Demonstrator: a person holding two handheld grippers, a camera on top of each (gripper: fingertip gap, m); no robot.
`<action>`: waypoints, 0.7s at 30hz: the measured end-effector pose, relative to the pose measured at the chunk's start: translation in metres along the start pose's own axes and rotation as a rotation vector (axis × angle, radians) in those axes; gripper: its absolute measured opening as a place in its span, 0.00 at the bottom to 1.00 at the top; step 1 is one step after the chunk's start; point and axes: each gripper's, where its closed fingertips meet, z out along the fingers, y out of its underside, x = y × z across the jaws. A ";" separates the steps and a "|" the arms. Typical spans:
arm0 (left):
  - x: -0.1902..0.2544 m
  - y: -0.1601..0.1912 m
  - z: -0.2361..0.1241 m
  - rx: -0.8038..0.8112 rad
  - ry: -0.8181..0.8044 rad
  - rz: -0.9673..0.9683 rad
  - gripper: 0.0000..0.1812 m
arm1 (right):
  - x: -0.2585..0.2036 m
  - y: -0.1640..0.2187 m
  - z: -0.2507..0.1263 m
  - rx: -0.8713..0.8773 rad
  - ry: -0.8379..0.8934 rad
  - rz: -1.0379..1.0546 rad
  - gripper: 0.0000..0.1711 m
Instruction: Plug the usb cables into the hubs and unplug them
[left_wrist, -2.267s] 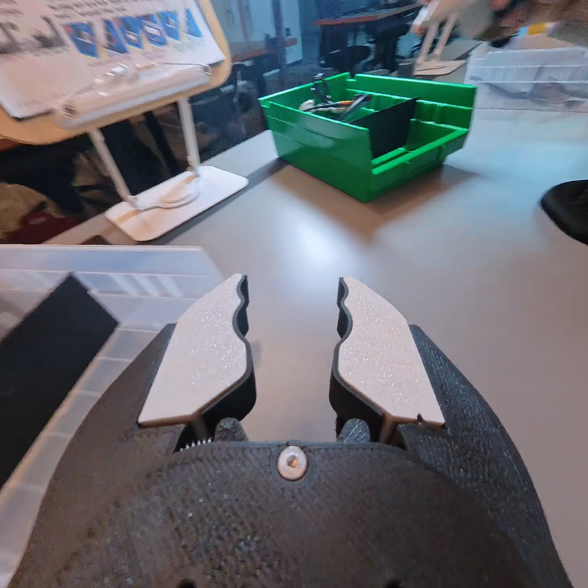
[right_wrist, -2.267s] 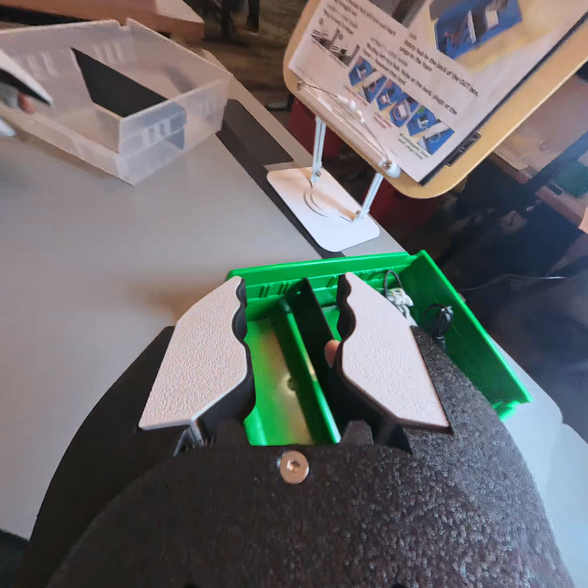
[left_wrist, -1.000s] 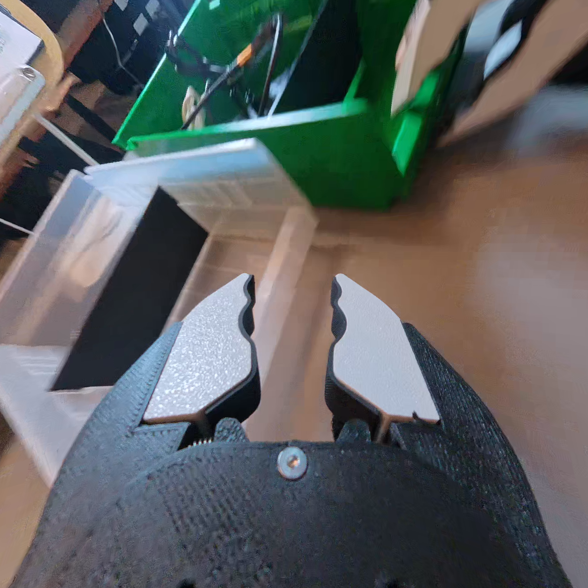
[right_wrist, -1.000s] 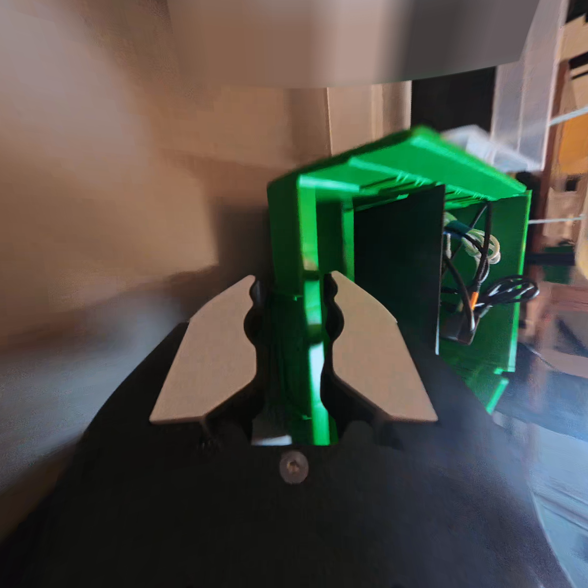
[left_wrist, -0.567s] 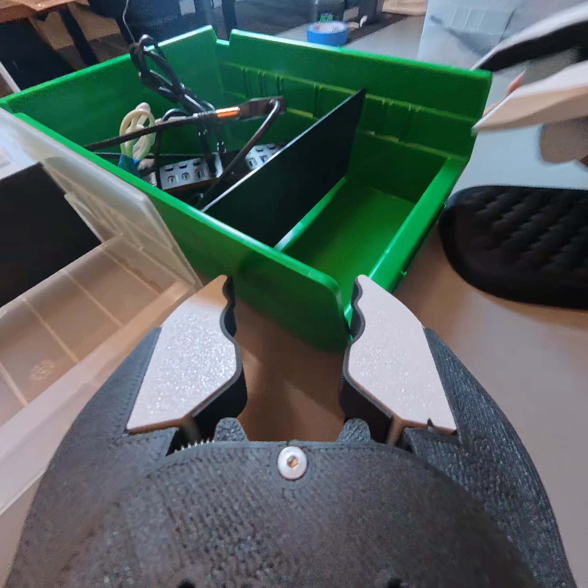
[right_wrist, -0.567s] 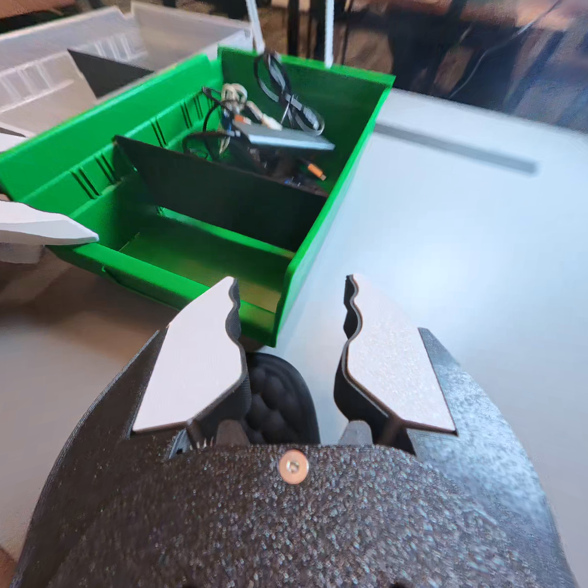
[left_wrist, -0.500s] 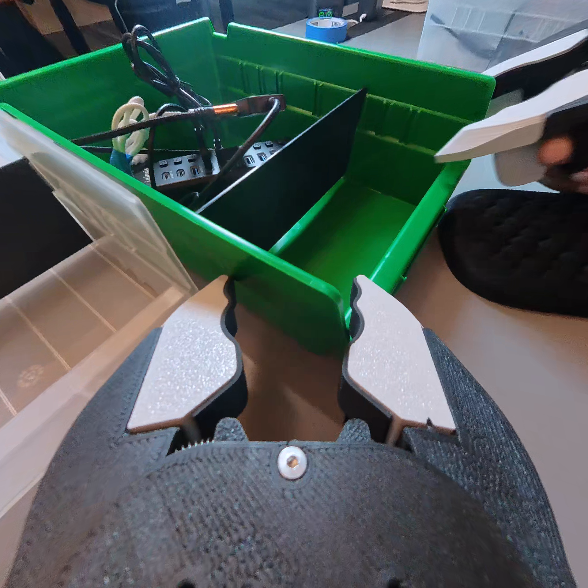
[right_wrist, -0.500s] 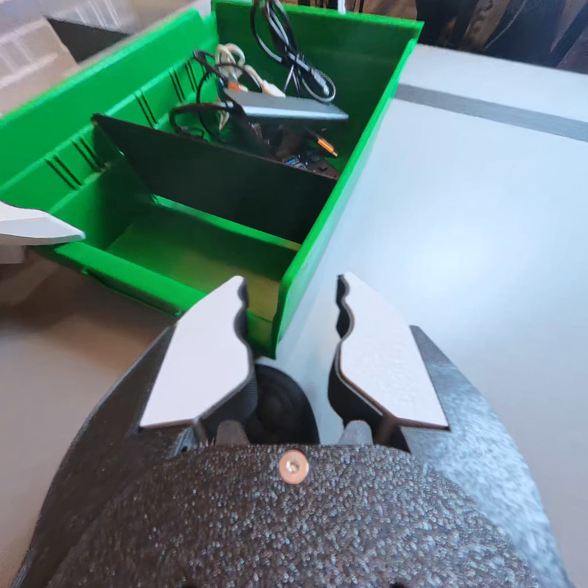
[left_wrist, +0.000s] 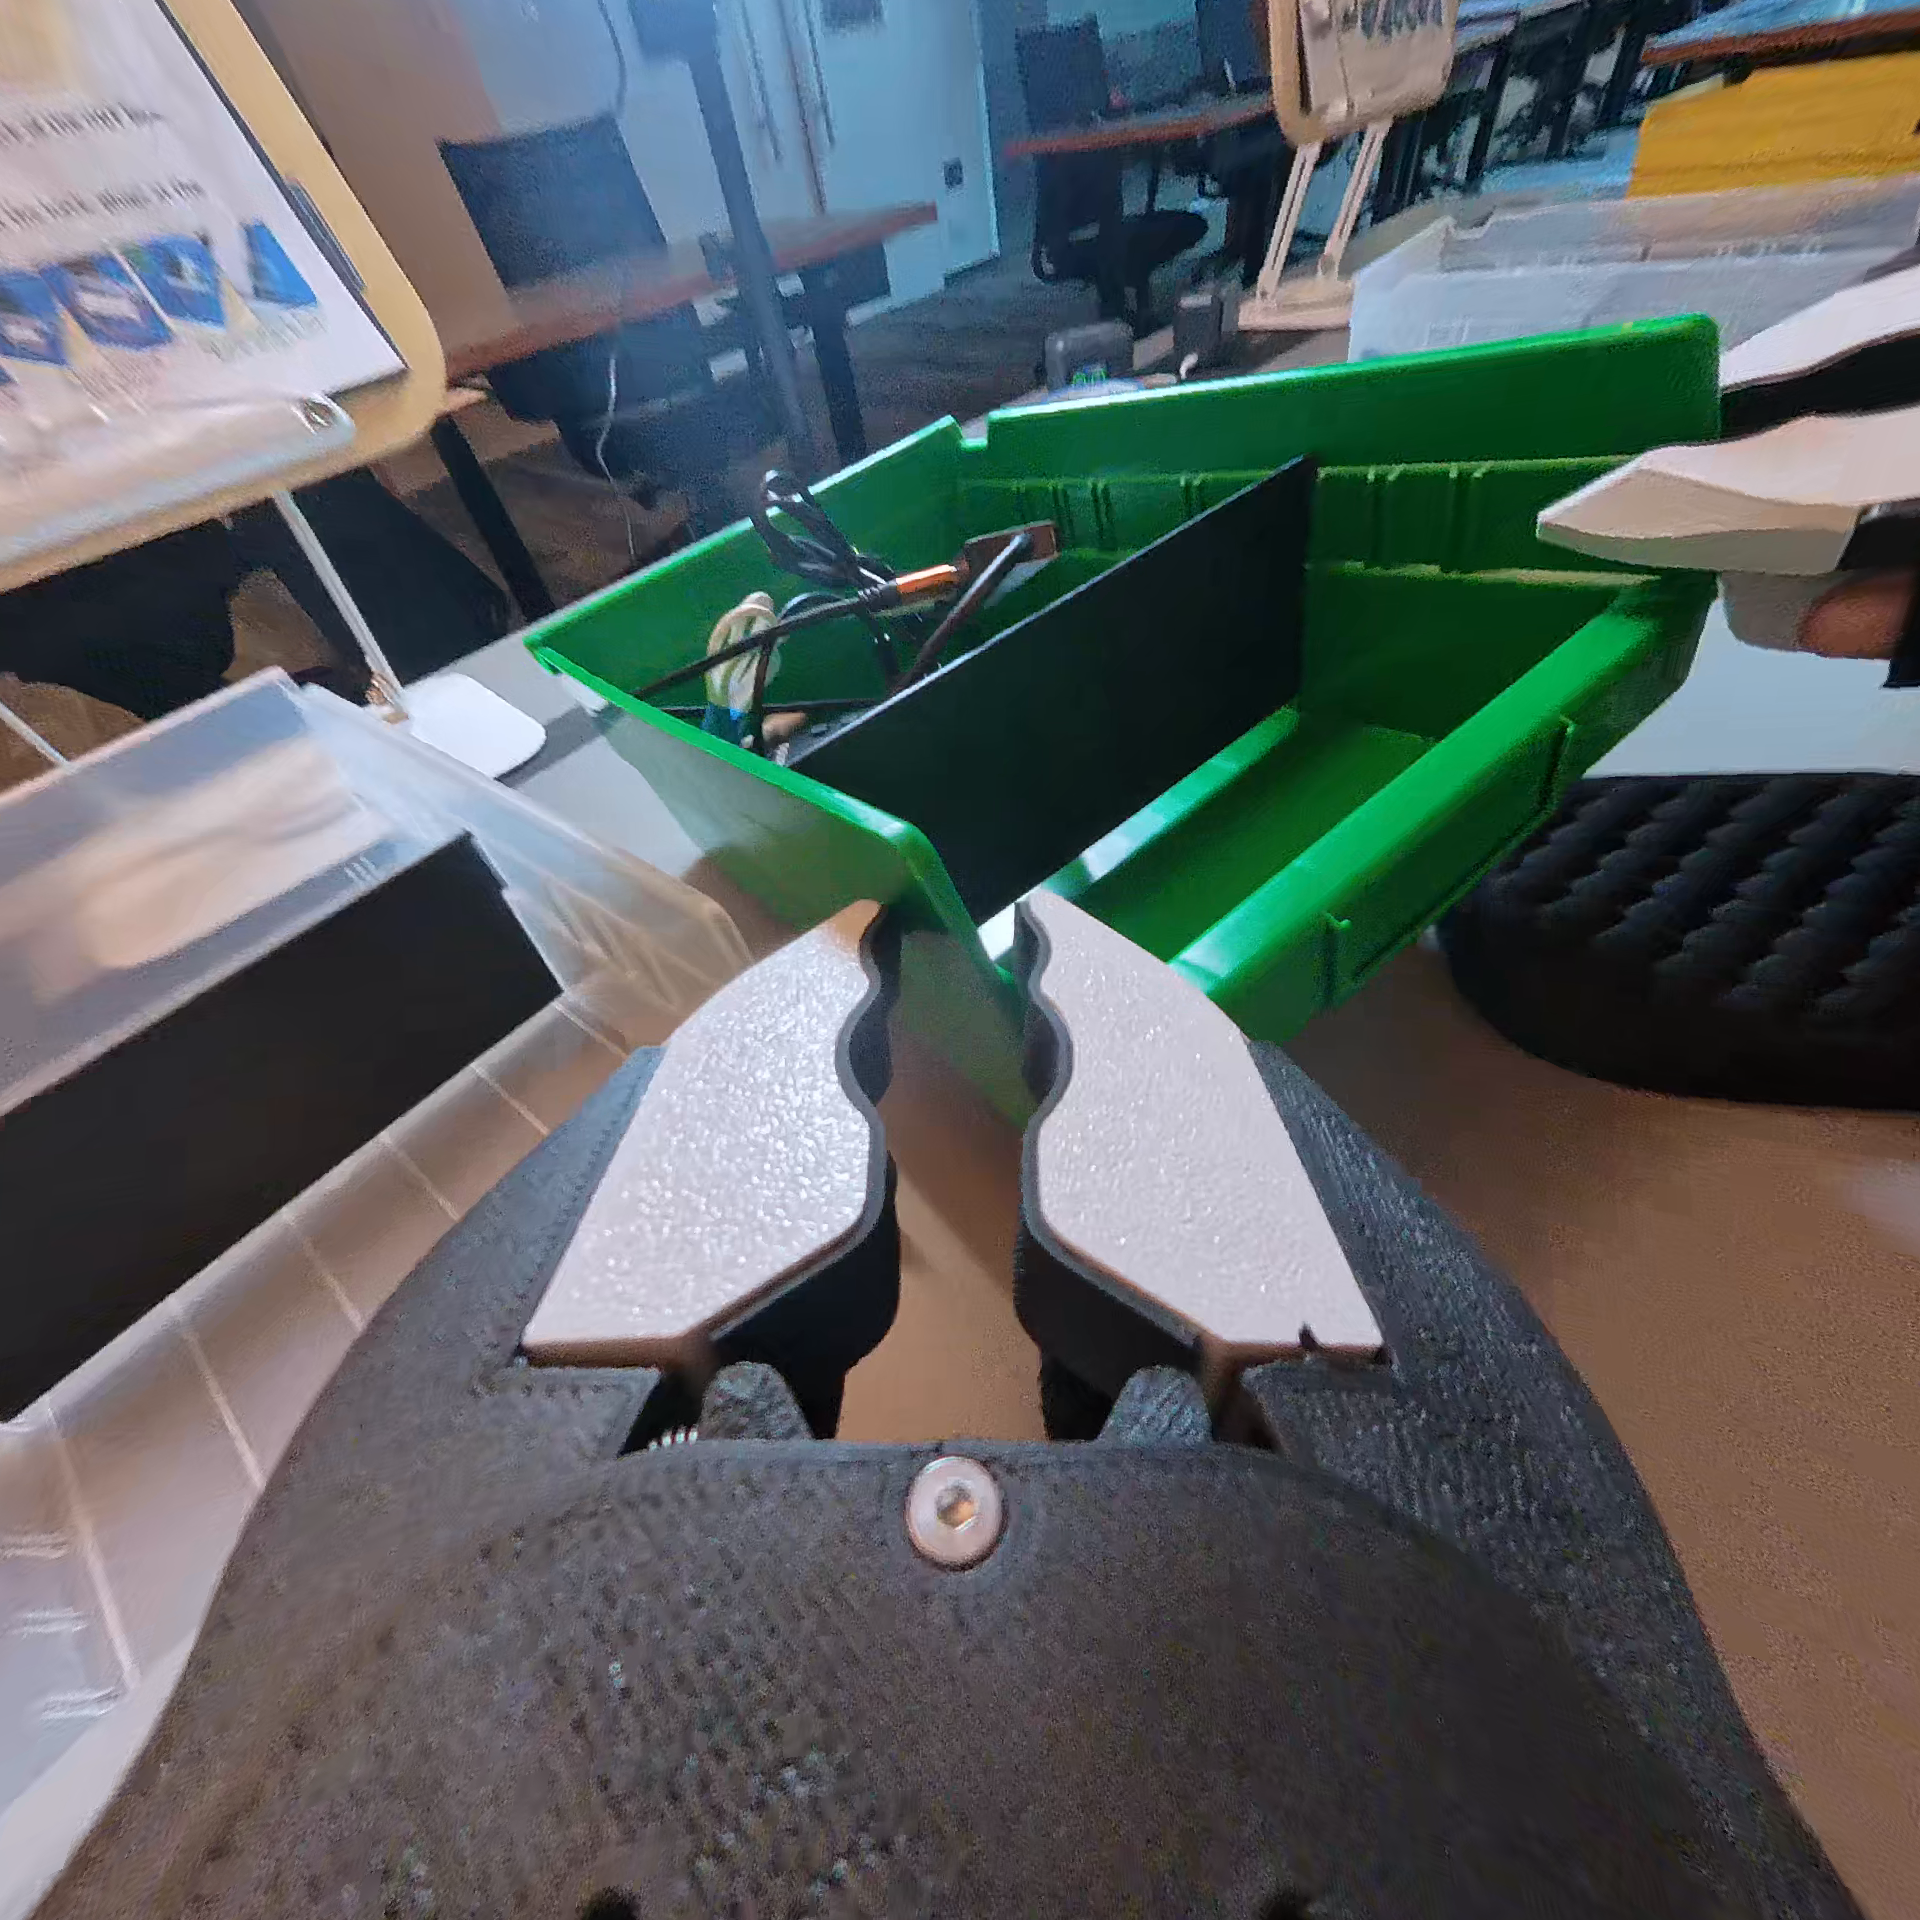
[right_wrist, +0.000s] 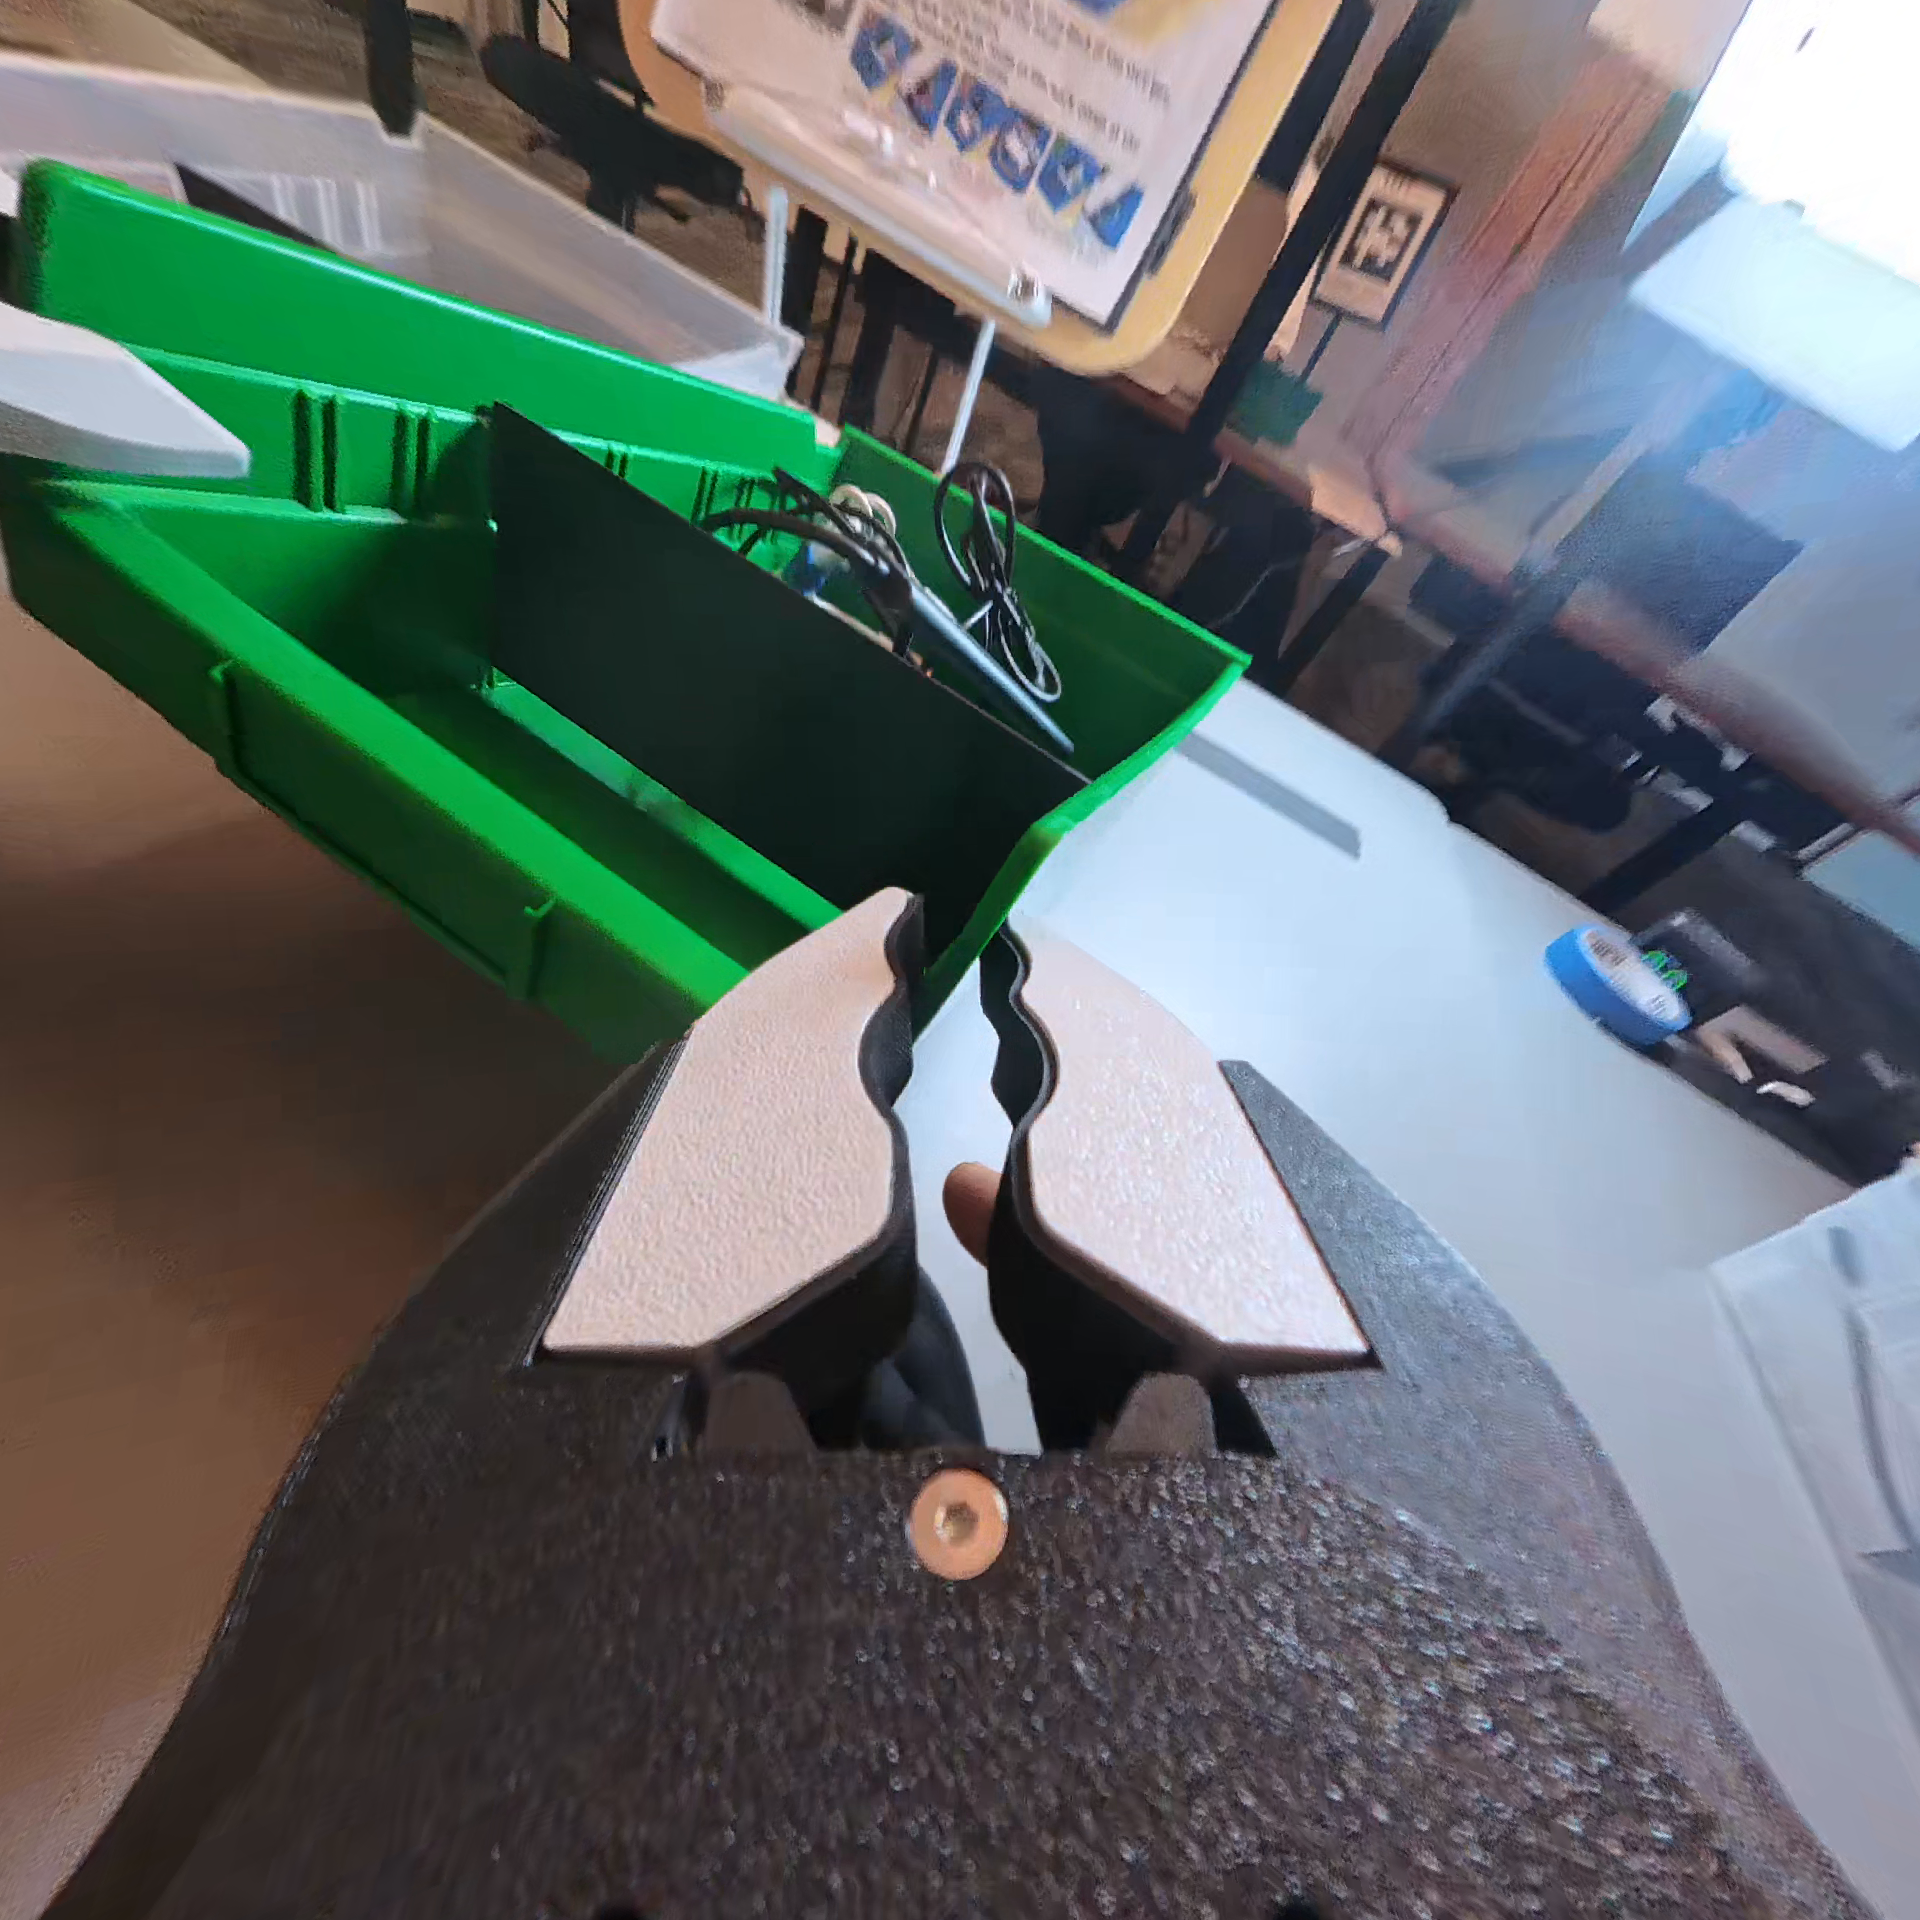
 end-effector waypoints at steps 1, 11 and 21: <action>-0.001 -0.007 -0.006 0.023 0.001 -0.009 0.11 | 0.000 -0.010 -0.006 0.027 0.012 -0.015 0.05; -0.044 -0.105 -0.134 0.243 -0.233 0.238 0.11 | -0.040 -0.154 -0.029 0.421 -0.048 -0.062 0.06; -0.138 -0.049 -0.314 0.002 -0.607 0.417 0.11 | -0.238 -0.230 0.054 0.570 -0.508 0.033 0.07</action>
